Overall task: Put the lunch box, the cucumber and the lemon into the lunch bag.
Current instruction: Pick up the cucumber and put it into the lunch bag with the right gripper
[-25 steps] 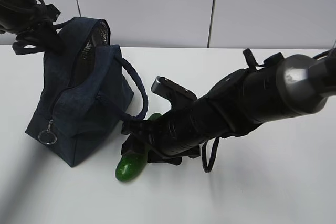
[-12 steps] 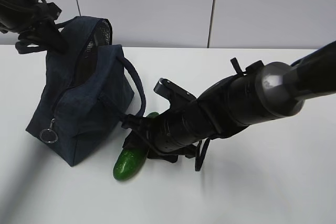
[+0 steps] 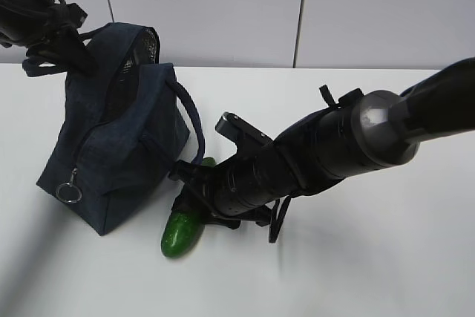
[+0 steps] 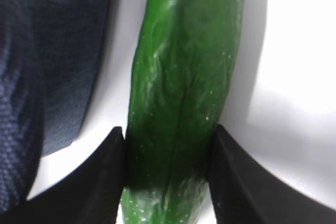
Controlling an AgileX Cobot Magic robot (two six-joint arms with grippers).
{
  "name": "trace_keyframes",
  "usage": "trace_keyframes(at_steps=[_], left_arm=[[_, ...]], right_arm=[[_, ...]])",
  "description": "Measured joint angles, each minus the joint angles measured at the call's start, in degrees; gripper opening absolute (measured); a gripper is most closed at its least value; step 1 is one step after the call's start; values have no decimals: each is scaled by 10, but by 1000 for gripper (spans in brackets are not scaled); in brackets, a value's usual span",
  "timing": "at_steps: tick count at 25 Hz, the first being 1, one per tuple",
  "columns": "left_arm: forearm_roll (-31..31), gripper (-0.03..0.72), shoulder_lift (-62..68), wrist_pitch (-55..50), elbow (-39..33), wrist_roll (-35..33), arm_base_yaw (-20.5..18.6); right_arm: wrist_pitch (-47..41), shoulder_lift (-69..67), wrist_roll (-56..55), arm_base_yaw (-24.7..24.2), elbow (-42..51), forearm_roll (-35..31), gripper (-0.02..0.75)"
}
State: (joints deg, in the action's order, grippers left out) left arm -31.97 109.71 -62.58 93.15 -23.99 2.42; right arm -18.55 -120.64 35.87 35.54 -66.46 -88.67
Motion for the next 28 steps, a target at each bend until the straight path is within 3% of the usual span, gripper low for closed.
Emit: trace_keyframes(at_steps=[8,23,28], left_arm=[[0,-2,0,-1,0,-2,0],[0,-2,0,-1,0,-4,0],[0,-2,0,3,0,-6,0]], right_arm=[[-76,-2,5,0,-1,10,290],[-225,96,-24,0,2,218,264],[-297,138,-27,0,3,251,263]])
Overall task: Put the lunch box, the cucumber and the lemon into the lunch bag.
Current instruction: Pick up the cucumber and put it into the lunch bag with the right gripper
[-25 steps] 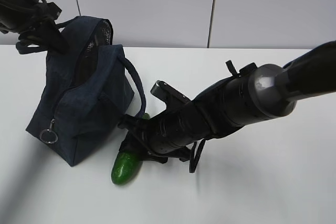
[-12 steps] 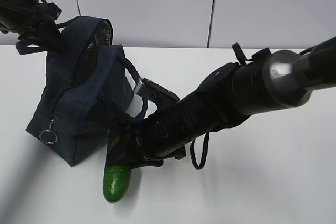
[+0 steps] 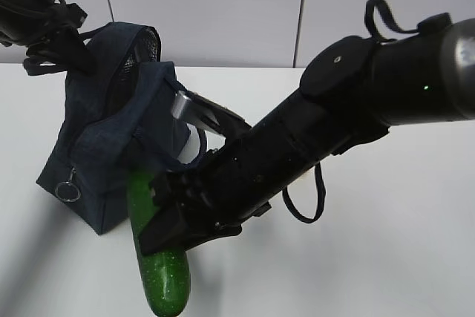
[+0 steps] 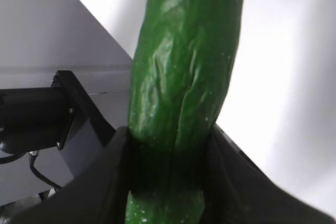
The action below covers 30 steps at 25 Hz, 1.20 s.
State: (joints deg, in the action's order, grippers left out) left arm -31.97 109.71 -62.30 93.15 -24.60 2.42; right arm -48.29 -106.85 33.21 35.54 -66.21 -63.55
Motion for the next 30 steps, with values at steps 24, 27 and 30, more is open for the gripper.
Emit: trace_keyframes(at_steps=[24,27,30], left_arm=[[-15,-2,-35,-76,0,-2,0],[-25,-3,-35,-77,0,-2,0],[-27,-3,-35,-77,0,-2,10]], right_arm=[[95,111,26,-3,3,-2,258],[127,111,43,-3,3,-30,258],[169,111,48,-3,3,-48,258]])
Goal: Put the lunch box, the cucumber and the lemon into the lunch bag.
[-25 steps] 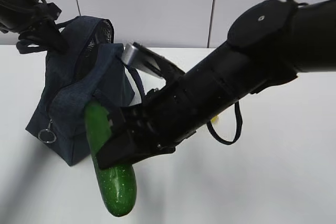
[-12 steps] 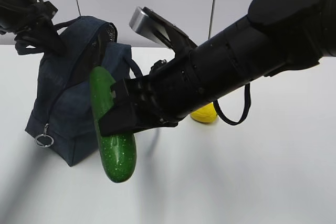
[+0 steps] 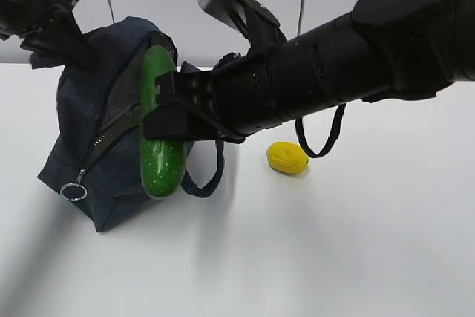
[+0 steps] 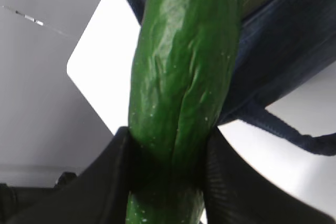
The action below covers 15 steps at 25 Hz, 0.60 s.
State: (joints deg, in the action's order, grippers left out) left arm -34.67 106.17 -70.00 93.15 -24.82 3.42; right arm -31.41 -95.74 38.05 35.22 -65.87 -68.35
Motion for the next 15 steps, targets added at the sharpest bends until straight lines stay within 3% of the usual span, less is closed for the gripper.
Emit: trace_keyframes(at_steps=[6,15], left_arm=[[-4,-3,-3,0,0,0,45],[-10,-3,-3,0,0,5,50]], right_arm=[[43,-27,4,0,-17,-33,258],[90,-98,13,0,-37,-137,258]])
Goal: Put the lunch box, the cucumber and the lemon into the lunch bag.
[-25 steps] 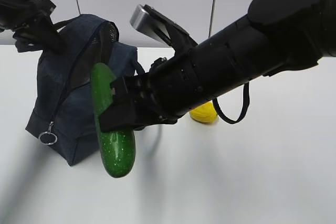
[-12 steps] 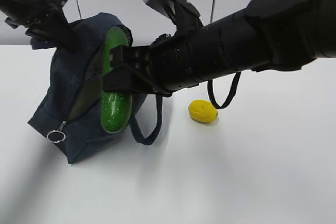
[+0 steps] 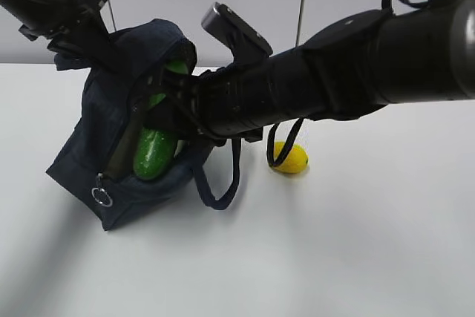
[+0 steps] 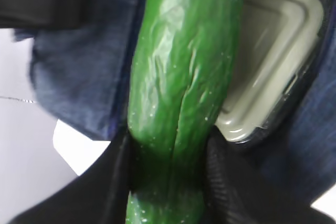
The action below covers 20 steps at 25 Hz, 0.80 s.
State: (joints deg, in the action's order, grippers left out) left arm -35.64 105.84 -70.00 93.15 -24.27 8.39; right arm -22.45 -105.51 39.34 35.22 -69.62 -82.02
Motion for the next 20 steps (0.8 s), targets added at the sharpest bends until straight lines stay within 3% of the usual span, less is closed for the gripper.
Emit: trace_keyframes(at_steps=[7,16,20], left_arm=[[-1,-3,0,0,0,0,0],[-2,-3,0,0,0,0,0],[-2,-3,0,0,0,0,0]], right_arm=[[26,-56,72,0,-39,-84,258],[30,-111,119,0,-94,-93,262],[31,-113,130,0,-95,-94,365]])
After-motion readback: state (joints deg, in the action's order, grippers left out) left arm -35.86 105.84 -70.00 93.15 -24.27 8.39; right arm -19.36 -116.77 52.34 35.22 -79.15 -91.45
